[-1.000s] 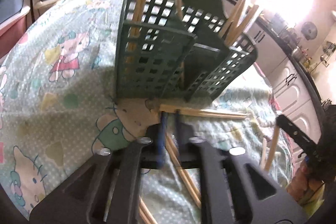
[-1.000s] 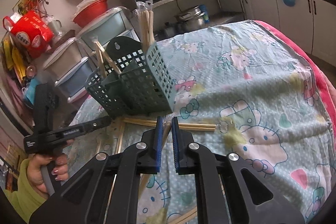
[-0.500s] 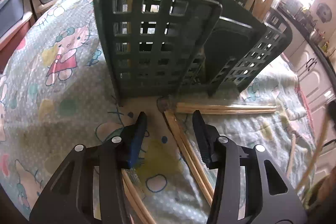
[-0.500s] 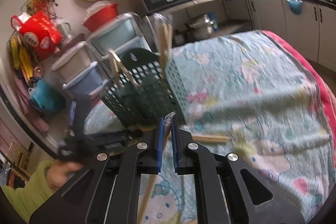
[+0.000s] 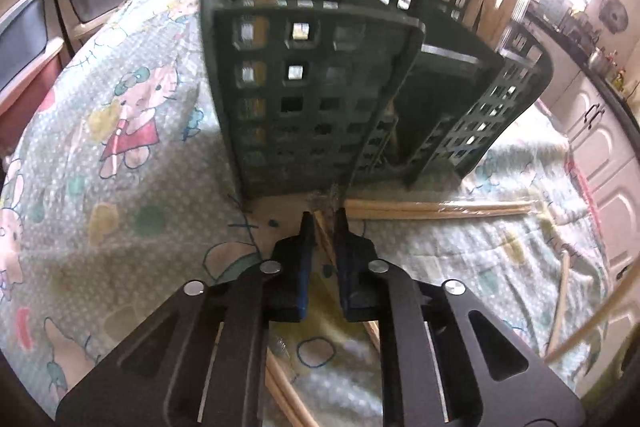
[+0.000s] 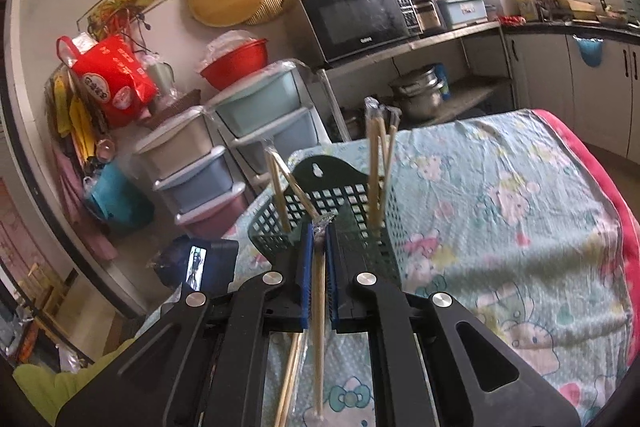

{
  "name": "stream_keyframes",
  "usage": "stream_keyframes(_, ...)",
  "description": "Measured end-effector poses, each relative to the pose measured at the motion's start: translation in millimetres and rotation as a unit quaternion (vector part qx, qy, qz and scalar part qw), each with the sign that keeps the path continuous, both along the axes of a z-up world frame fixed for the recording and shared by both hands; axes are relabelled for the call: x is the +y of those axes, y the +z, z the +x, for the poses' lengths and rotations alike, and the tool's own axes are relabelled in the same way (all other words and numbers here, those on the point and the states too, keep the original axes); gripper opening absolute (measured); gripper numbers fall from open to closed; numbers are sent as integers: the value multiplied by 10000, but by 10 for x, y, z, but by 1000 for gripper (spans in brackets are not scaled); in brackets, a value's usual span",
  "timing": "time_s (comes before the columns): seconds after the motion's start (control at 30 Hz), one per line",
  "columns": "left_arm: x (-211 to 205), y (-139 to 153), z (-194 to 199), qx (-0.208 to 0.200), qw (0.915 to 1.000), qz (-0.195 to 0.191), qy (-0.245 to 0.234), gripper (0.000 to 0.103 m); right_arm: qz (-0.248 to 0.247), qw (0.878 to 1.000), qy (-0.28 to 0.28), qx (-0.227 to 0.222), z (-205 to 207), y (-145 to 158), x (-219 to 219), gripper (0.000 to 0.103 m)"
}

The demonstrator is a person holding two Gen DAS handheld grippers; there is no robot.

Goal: Organize utensils
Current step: 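Lift both held chopsticks upright and carry them above the green basket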

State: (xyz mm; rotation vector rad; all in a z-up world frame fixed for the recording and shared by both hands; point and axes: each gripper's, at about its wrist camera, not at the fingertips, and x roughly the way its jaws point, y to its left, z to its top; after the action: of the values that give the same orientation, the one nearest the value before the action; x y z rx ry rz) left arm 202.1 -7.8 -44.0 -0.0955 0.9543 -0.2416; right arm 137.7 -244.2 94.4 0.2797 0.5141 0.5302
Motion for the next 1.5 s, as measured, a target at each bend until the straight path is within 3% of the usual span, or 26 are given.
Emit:
stream_keyframes(0.3, 241, 311, -143, -102, 9988, -443, -195, 0, 77, 9997, 76, -216, 4, 142, 68, 7)
stream_keyframes(0.33, 176, 281, -117, -41, 9989, -430, -199, 1, 92, 9997, 79, -226, 4, 150, 73, 7)
stream_keyframes(0.4, 129, 228, -63, 66, 9994, -247, -238, 22, 112, 9996, 90, -243, 11, 168, 86, 7)
stream_keyframes(0.63, -23, -15, 65, 331, 9992, 140, -178, 28, 101, 9986, 198, -479, -14, 355, 160, 7)
stream_keyframes(0.77, -88, -75, 122, 344, 9990, 230, -168, 27, 112, 9968, 222, -755, -24, 565, 170, 7)
stream_keyframes(0.87, -100, -97, 142, 280, 9989, 356, -120, 14, 115, 9951, 207, -961, -22, 722, 170, 7)
stream_keyframes(1.0, -32, -69, 145, 270, 9993, 246, -94, 10, 78, 9919, 159, -1255, -5, 912, 181, 6)
stream_keyframes(1.33, 116, 359, -39, -53, 9993, -205, -316, 5, 59, 9897, 173, -1419, 55, 1036, 245, 6)
stream_keyframes(1.5, 96, 718, -133, -434, 9973, -424, -413, 4, 89, 9894, 197, -1437, 53, 1069, 287, 7)
